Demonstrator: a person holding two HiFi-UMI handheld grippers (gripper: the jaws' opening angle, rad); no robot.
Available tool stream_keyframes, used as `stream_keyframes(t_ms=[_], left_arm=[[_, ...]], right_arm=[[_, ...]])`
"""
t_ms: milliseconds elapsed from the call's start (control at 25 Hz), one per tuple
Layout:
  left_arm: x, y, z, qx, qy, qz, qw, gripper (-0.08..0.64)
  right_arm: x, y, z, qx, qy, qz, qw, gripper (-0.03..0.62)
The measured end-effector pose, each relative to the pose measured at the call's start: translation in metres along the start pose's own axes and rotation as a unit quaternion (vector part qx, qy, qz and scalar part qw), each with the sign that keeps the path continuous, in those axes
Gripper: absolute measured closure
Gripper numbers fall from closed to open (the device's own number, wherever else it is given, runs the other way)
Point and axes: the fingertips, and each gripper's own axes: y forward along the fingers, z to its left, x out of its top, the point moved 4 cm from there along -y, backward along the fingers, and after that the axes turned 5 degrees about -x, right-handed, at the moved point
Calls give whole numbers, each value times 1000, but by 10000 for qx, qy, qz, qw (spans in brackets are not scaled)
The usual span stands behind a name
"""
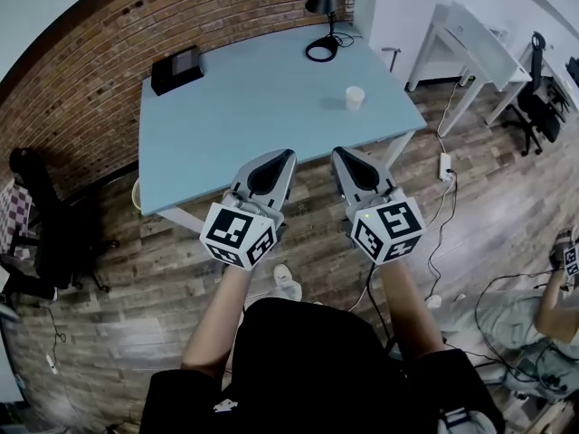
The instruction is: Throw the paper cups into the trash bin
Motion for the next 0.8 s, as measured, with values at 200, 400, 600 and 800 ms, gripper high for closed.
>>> stream_keyframes(t_ms=[200, 400, 600, 800], left_arm=[[-6, 15, 25, -124, 150, 143, 9997, 551], [-10, 26, 52, -163, 58, 163, 9997, 551], [-15, 35, 77, -246, -9, 183, 9995, 551], [-17, 40, 100, -358, -87, 201, 9991, 551]], right_arm=[[-1, 31, -7, -52, 48, 21, 10000, 589], [-7, 59, -11, -112, 54, 103, 9999, 589], [-11, 83, -15, -220, 45, 188, 9996, 589], [-14, 106, -17, -355, 23, 260, 9990, 589]])
